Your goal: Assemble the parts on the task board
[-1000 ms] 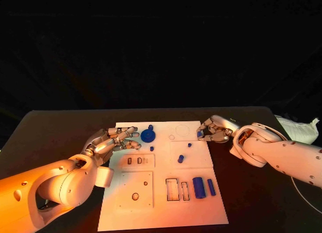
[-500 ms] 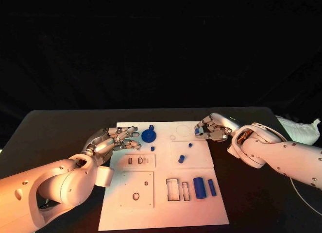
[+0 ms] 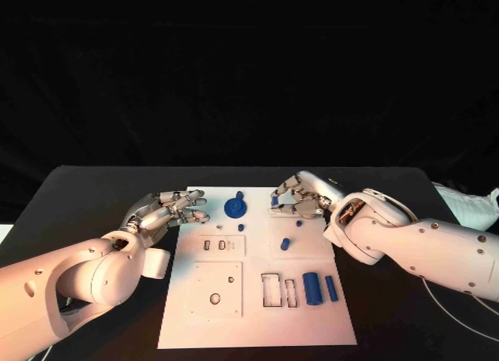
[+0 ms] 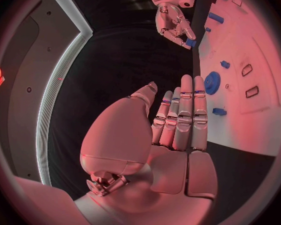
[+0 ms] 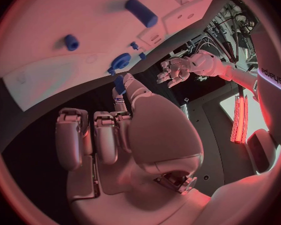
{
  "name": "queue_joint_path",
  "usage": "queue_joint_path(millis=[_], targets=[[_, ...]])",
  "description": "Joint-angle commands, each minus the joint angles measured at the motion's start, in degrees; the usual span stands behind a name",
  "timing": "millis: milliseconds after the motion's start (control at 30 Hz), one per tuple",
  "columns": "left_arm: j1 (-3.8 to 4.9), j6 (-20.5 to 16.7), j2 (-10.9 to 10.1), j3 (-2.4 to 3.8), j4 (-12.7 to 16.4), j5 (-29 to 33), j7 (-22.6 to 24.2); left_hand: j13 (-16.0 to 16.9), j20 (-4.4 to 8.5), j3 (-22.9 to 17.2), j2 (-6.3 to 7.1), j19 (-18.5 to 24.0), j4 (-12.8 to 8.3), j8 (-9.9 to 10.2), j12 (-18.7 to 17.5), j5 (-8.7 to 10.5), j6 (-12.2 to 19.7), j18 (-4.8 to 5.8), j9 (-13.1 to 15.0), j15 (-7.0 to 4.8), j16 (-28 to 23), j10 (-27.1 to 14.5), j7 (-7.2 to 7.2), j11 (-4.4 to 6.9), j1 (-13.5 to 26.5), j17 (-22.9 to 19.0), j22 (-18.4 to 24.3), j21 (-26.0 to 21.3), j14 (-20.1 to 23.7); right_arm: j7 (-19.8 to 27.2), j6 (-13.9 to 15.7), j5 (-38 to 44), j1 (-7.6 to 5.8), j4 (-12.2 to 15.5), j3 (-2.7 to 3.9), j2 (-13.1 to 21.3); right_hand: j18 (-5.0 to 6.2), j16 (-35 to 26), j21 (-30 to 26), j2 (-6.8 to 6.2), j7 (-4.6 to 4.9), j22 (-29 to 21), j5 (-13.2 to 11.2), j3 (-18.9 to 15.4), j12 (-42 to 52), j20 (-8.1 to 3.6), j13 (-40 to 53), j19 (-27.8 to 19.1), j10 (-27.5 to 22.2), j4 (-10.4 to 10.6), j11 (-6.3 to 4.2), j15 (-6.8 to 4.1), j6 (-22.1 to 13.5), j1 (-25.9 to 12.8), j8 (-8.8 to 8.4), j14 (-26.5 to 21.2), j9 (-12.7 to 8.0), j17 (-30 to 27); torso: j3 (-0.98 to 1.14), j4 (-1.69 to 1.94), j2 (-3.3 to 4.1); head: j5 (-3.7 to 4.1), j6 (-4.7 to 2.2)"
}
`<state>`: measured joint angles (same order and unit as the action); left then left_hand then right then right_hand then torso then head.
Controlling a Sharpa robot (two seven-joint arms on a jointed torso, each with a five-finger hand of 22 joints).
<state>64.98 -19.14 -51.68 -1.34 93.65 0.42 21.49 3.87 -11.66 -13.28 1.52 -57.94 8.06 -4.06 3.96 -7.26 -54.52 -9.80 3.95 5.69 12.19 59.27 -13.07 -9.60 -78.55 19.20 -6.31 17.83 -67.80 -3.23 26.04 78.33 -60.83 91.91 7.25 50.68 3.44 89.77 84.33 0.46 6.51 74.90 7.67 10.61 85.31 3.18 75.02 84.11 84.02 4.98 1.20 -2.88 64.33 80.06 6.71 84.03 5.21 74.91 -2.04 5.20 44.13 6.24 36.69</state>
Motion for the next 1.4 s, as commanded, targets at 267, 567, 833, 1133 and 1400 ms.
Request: queue_joint_path(millis=[267,567,833,1133,1400], targets=[[0.04,2.35,-0.45,0.05,-0.61,0.59,0.77,-0.06,-0.39,-0.51,0.14,1.35,-0.3,0.18,-0.22,0.24,0.68,-0.44,-0.01,0.43,-0.83,-0.55,-0.08,-0.16,0.23,-0.17,0.43,-0.73,1.66,-11.37,-3.71,9.21,0.6,0.93,-1.52,-6.37,-0.68,0.23,-0.34,0.19,-0.97,1.8,0.55,0.42,-0.51,-0.31,11.17,0.69,3.02,0.03,-0.32,-0.21,0.54,-0.25,-0.16,5.97,1.2,15.09,-0.7,0.72,-1.08,-1.52,1.5],[0.04,2.2,-0.41,0.05,0.0,0.85,0.84,-0.06,-0.53,-0.63,0.16,1.67,-0.4,0.15,-0.21,0.24,0.71,-0.45,0.01,0.55,-1.08,-0.61,-0.13,-0.23,0.34,-0.25,0.55,-0.91,2.11,-14.36,-5.1,12.21,2.36,0.1,-2.19,-10.25,-0.66,0.23,-0.38,0.15,-0.93,1.71,0.62,0.44,-0.65,-0.3,11.07,0.65,2.94,-0.02,-0.29,-0.19,0.48,-0.28,-0.21,5.97,1.21,15.09,-0.77,0.81,-1.0,-1.88,1.86],[0.05,2.14,-0.24,0.05,0.59,0.88,0.89,-0.05,-0.55,-0.65,0.16,1.72,-0.42,0.15,-0.21,0.24,0.71,-0.45,0.01,0.57,-1.12,-0.62,-0.14,-0.24,0.35,-0.27,0.57,-0.94,2.18,-14.93,-5.9,13.84,3.42,-0.26,-2.44,-12.09,-0.65,0.23,-0.42,0.01,-0.9,1.65,0.84,0.47,-0.7,-0.28,11.05,0.63,2.9,-0.16,-0.26,-0.17,0.45,-0.3,-0.25,5.97,1.24,15.09,-0.67,0.78,-0.96,-2.3,2.2],[0.05,2.21,-0.16,0.05,0.72,0.89,0.85,-0.05,-0.57,-0.68,0.15,1.77,-0.44,0.14,-0.2,0.24,0.71,-0.46,0.01,0.59,-1.16,-0.62,-0.14,-0.25,0.36,-0.28,0.59,-0.97,2.25,-15.42,-7.6,14.92,4.08,-0.77,-2.66,-12.95,-0.63,0.23,-0.47,-0.22,-0.85,1.56,1.13,0.47,-0.73,-0.26,11.04,0.59,2.88,-0.31,-0.21,-0.13,0.42,-0.43,-0.3,5.97,1.29,15.09,-0.66,0.73,-0.95,-2.47,2.43],[0.05,2.32,-0.1,0.05,0.82,0.89,0.81,-0.05,-0.58,-0.69,0.15,1.79,-0.44,0.14,-0.2,0.24,0.71,-0.46,0.01,0.59,-1.17,-0.62,-0.15,-0.25,0.37,-0.28,0.6,-0.98,2.27,-15.88,-8.5,15.81,4.39,-1.03,-2.74,-13.19,-0.64,0.23,-0.47,-0.31,-0.84,1.57,1.18,0.45,-0.76,-0.25,11.02,0.6,2.86,-0.35,-0.2,-0.12,0.41,-0.47,-0.32,5.97,1.3,15.09,-0.66,0.72,-0.98,-2.53,2.56]])
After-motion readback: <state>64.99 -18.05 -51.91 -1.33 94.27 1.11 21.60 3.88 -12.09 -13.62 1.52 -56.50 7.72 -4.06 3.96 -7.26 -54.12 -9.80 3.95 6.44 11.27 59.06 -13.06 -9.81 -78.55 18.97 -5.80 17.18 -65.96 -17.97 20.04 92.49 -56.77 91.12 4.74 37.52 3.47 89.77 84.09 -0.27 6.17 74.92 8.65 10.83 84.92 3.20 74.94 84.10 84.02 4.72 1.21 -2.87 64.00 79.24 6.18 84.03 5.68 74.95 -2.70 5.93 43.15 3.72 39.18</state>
